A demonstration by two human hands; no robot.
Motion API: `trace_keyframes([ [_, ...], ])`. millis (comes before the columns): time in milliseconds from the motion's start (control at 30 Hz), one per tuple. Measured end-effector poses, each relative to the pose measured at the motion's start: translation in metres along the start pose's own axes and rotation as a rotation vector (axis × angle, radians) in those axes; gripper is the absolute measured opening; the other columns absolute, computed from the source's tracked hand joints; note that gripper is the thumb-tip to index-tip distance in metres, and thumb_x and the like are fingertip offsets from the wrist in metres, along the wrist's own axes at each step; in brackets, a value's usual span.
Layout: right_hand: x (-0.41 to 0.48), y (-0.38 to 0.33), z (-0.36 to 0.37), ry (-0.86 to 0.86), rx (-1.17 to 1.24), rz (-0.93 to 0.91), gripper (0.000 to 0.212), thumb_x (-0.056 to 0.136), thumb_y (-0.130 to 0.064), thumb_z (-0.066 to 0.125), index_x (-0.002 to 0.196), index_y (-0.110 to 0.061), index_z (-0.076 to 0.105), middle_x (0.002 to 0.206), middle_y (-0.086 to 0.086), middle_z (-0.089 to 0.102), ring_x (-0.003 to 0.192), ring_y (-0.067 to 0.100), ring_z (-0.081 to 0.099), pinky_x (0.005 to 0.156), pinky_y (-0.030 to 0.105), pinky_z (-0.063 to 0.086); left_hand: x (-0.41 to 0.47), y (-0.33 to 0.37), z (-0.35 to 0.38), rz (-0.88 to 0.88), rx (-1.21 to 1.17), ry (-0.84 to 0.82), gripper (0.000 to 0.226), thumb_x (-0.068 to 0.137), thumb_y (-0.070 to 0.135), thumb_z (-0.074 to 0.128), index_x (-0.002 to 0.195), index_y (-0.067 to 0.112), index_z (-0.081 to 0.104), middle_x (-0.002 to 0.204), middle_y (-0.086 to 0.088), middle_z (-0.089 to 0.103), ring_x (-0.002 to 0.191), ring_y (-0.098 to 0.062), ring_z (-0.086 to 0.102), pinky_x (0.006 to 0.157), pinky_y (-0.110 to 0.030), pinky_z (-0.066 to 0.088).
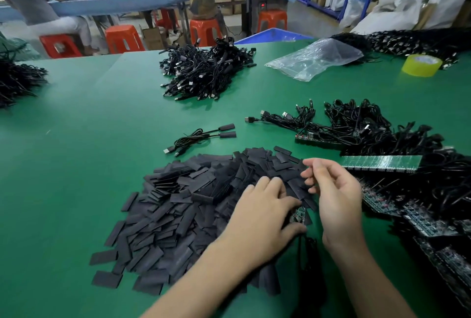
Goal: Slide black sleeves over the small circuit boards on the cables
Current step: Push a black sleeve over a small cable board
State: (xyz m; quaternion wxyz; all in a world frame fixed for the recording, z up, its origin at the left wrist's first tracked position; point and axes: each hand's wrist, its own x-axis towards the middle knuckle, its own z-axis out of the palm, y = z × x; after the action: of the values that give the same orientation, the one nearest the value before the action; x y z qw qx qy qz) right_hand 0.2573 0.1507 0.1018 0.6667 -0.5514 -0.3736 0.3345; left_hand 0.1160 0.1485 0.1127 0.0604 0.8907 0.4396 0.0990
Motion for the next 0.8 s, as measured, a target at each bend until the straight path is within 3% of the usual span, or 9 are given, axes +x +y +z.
trace_keyframes([
  [233,-0.003,0.003,0.003,-0.027,-0.11,-0.049,0.022,0.103,-0.017,0.058,0.089,-0.021,0.074,0.074,-0.007,0.069,0.072,0.003,0.061,0.074,0.029,0.048,0.007,0.002,-0.001,-0.025,-0.012,-0.045,0.056,0.086,0.062,0.068,0.133,0.033,0.061,0.123,0.004,0.046,0.12,-0.02,0.039,0.098,-0.035,0.039],
  [367,-0.003,0.002,0.001,-0.047,-0.132,-0.05,0.019,0.103,-0.018,0.058,0.091,-0.021,0.074,0.075,-0.009,0.07,0.072,0.002,0.062,0.074,0.031,0.049,0.0,0.0,-0.003,-0.059,-0.333,0.04,0.037,0.083,0.039,0.08,0.115,0.029,0.066,0.115,0.009,0.056,0.111,-0.012,0.049,0.097,-0.035,0.042],
  [467,-0.003,-0.001,-0.001,-0.108,-0.154,-0.061,0.021,0.102,-0.016,0.058,0.089,-0.02,0.074,0.073,-0.008,0.068,0.069,0.003,0.061,0.07,0.025,0.046,-0.01,0.002,-0.006,-0.129,-0.69,0.087,0.02,0.085,0.014,0.079,0.1,0.024,0.07,0.085,0.012,0.063,0.078,-0.004,0.059,0.084,-0.029,0.051],
  [533,-0.004,-0.005,-0.002,-0.195,-0.141,-0.069,0.025,0.103,-0.014,0.058,0.084,-0.018,0.074,0.069,-0.004,0.065,0.062,0.003,0.056,0.063,0.018,0.044,-0.016,0.001,-0.01,-0.197,-0.995,0.09,0.022,0.083,0.004,0.08,0.096,0.021,0.073,0.079,0.009,0.062,0.067,-0.006,0.055,0.074,-0.02,0.051],
  [633,-0.008,-0.014,-0.001,-0.388,-0.081,-0.068,0.032,0.103,-0.024,0.058,0.074,-0.016,0.069,0.059,-0.002,0.059,0.053,0.005,0.049,0.053,0.015,0.04,-0.028,-0.008,-0.022,-0.256,-1.319,0.144,0.025,0.08,0.005,0.082,0.097,0.024,0.078,0.081,0.002,0.066,0.072,-0.017,0.053,0.072,-0.017,0.049],
  [800,-0.02,-0.02,0.0,-0.783,-0.128,-0.101,0.045,0.094,-0.058,0.054,0.071,-0.02,0.058,0.056,0.0,0.05,0.053,0.012,0.048,0.054,0.024,0.037,-0.05,-0.023,-0.03,-0.387,-1.468,0.309,0.022,0.073,0.018,0.084,0.094,0.025,0.082,0.088,-0.004,0.078,0.079,-0.011,0.07,0.077,-0.019,0.056],
])
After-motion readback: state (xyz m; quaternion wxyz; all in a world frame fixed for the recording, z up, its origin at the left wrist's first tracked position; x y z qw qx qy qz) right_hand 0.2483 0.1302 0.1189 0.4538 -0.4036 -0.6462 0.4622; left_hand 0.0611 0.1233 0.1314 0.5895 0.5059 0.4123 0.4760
